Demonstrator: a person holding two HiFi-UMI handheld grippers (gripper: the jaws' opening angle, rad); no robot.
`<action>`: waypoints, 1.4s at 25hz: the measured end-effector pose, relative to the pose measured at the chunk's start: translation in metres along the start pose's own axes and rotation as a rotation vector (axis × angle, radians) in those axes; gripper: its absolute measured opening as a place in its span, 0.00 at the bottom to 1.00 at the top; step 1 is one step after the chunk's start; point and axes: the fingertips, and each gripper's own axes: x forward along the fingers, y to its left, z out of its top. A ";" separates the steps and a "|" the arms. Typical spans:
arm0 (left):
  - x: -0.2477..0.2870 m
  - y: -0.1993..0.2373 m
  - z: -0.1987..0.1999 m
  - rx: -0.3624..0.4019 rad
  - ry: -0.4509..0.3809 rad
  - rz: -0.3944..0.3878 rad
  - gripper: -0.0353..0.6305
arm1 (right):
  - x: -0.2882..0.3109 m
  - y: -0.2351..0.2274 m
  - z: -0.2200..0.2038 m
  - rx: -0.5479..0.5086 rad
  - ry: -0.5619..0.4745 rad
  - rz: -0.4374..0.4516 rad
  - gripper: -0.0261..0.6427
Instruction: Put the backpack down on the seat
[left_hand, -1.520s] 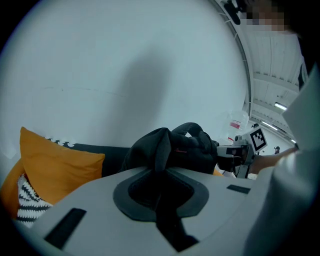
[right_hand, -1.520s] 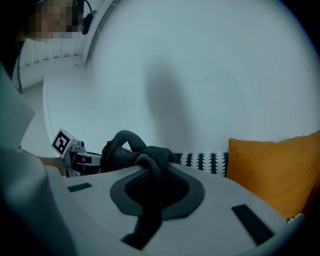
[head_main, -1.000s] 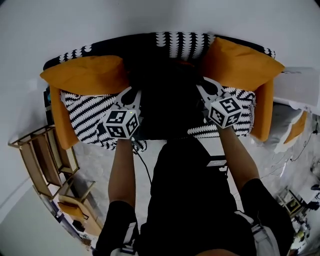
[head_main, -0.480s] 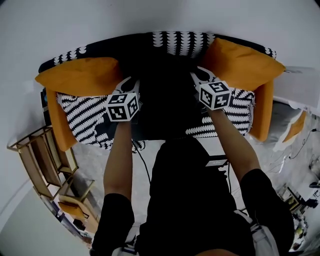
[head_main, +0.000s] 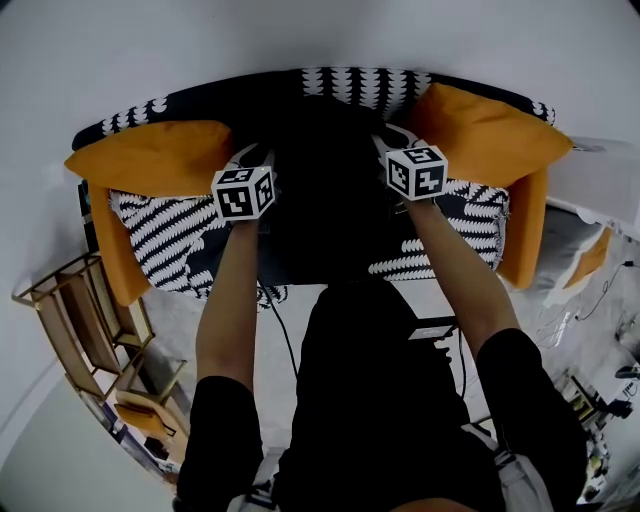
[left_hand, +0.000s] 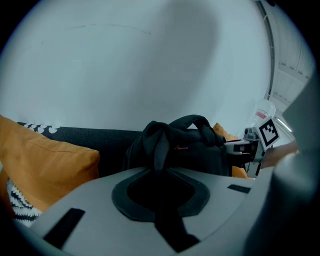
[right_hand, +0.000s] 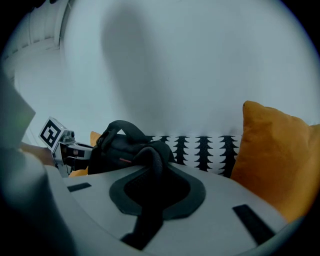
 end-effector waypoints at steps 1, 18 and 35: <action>0.003 0.002 0.000 -0.004 0.006 0.005 0.13 | 0.004 -0.002 0.000 -0.002 0.006 -0.003 0.11; 0.017 0.016 -0.004 -0.065 0.041 -0.003 0.17 | 0.023 -0.004 -0.005 -0.005 0.062 0.045 0.12; -0.049 0.012 -0.042 -0.030 0.041 0.046 0.36 | -0.041 0.017 -0.035 -0.055 0.089 0.065 0.32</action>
